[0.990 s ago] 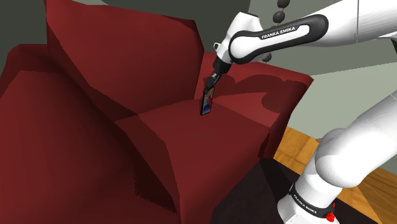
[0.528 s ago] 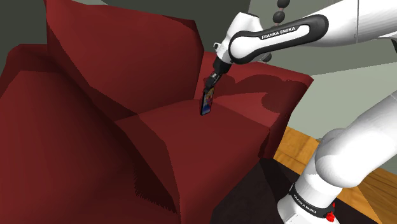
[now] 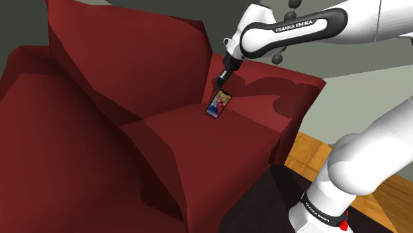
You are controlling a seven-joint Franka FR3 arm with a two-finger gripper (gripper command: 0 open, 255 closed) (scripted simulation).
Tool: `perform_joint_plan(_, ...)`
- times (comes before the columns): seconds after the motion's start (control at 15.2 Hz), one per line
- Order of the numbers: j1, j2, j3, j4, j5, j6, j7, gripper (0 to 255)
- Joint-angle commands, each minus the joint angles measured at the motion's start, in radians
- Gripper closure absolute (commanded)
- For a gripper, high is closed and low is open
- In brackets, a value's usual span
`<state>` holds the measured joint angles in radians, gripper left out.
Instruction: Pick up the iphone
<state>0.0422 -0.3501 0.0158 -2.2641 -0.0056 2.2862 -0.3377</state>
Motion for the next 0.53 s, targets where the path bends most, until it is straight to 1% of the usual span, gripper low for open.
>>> perform_joint_plan(0.0, 0.000, 0.000, 0.000, 0.027, 0.000, -0.027, 0.000, 255)
perform_joint_plan(0.46, 0.000, -0.006, 0.000, 0.115, 0.001, -0.122, -0.001, 255)
